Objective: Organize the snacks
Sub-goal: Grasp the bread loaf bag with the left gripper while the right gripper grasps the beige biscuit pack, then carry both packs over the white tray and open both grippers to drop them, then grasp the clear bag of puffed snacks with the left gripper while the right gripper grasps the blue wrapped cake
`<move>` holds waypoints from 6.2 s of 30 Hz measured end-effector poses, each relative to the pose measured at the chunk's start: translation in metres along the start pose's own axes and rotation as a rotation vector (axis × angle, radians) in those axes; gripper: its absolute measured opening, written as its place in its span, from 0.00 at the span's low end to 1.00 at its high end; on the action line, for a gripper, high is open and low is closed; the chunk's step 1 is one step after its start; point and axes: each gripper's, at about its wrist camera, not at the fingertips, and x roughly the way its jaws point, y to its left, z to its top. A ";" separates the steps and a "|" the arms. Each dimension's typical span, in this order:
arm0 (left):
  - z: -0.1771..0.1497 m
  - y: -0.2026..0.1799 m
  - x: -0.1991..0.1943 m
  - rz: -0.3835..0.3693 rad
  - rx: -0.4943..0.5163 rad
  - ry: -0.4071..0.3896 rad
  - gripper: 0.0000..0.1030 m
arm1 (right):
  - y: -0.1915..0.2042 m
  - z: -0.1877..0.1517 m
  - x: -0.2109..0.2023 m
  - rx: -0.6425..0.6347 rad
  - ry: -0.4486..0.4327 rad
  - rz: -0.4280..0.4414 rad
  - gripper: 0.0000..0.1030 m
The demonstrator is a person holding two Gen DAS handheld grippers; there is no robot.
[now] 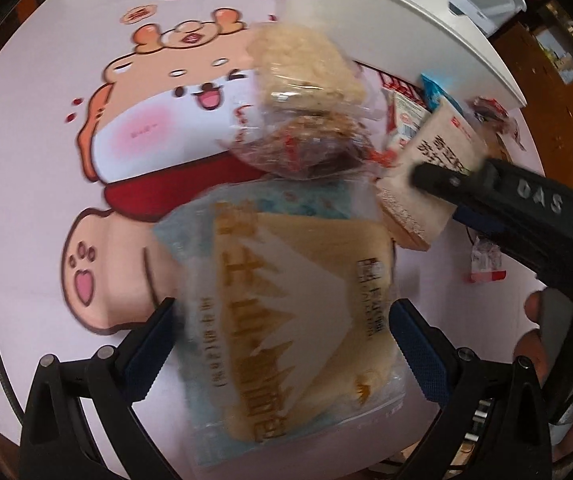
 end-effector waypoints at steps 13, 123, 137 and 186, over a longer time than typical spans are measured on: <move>-0.002 -0.005 -0.017 -0.034 -0.014 -0.063 0.46 | -0.004 0.001 -0.024 -0.040 -0.075 0.106 0.17; 0.126 -0.120 -0.180 0.207 0.129 -0.512 0.84 | -0.018 0.117 -0.155 -0.369 -0.287 0.030 0.37; 0.101 -0.087 -0.153 0.256 0.083 -0.439 0.84 | -0.001 0.097 -0.102 -0.454 -0.162 0.036 0.37; 0.135 -0.013 0.031 0.174 -0.036 -0.050 0.83 | 0.011 0.090 0.013 -0.485 0.025 -0.050 0.24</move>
